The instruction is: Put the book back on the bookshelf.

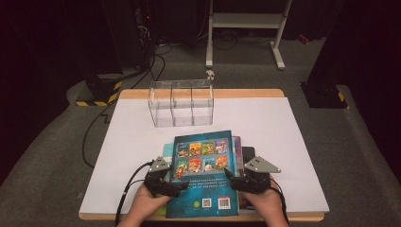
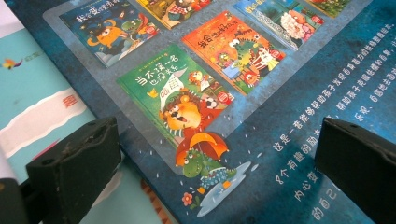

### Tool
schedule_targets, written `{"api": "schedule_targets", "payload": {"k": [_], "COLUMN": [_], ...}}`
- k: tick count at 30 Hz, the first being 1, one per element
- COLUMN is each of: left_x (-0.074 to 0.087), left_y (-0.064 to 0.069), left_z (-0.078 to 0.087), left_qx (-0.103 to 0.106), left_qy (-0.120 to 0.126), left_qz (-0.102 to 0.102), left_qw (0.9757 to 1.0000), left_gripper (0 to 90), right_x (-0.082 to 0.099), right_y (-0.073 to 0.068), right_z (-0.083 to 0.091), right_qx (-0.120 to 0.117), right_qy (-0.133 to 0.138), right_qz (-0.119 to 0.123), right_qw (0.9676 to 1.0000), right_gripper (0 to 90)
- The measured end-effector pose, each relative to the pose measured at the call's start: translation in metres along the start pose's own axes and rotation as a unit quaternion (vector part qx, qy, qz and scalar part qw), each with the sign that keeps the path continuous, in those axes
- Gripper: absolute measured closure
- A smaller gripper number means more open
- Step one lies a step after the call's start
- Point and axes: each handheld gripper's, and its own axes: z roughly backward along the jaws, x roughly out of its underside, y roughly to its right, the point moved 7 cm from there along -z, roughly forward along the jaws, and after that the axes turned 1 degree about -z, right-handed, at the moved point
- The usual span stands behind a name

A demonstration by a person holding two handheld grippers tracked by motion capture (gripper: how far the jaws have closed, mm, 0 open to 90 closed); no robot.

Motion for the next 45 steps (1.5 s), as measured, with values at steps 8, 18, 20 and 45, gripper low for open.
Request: {"api": "schedule_targets", "payload": {"k": [8, 18, 20, 45], "left_x": [-0.002, -0.004, -0.004, -0.002], "left_y": [0.005, 0.016, 0.018, 0.002], "left_z": [-0.005, -0.014, -0.016, 0.008], "left_qx": [0.002, 0.007, 0.01, 0.026], "left_qy": [-0.004, -0.005, -0.005, 0.015], "left_qz": [-0.005, -0.006, -0.006, 0.027], "left_qw": [1.0, 0.9999, 0.9999, 0.9992], "left_gripper": [0.7, 0.7, 0.8, 31.6], "right_x": [0.006, 0.006, 0.005, 0.016], "right_y": [0.005, 0.005, 0.006, 0.0], "right_z": [0.002, 0.002, 0.004, 0.009], "right_qx": [0.004, -0.018, -0.017, -0.049], "right_qy": [-0.006, -0.005, -0.003, -0.028], "right_qz": [-0.009, -0.03, -0.037, -0.06], "right_qw": [0.9999, 0.9994, 0.9992, 0.9966], "right_gripper": [17.5, 15.7, 15.5, 21.6]}}
